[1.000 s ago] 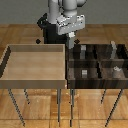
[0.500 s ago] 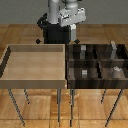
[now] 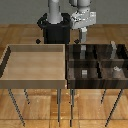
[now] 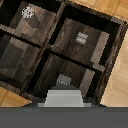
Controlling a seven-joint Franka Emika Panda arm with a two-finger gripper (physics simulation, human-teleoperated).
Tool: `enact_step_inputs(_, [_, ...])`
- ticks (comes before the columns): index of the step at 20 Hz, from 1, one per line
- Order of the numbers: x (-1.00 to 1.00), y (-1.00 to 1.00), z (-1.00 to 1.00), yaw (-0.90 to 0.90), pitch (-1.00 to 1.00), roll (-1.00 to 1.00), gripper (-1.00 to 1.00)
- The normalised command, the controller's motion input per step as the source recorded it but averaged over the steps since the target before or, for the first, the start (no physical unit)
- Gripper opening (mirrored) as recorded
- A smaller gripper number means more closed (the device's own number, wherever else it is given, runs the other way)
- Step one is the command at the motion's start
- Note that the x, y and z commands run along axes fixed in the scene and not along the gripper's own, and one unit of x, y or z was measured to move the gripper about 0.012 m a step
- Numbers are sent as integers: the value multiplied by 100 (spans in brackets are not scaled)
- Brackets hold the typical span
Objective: Place the milk carton into the appropriate compartment.
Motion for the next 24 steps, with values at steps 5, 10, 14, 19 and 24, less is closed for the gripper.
enact_step_inputs(5, [0,0,-100,0,0,0,-100])
enact_step_inputs(10, [0,0,-100,0,0,0,-100])
enact_step_inputs(14, [0,0,-100,0,0,0,-100])
enact_step_inputs(19, [0,0,0,0,0,0,100])
enact_step_inputs(24, [0,0,0,0,0,0,100])
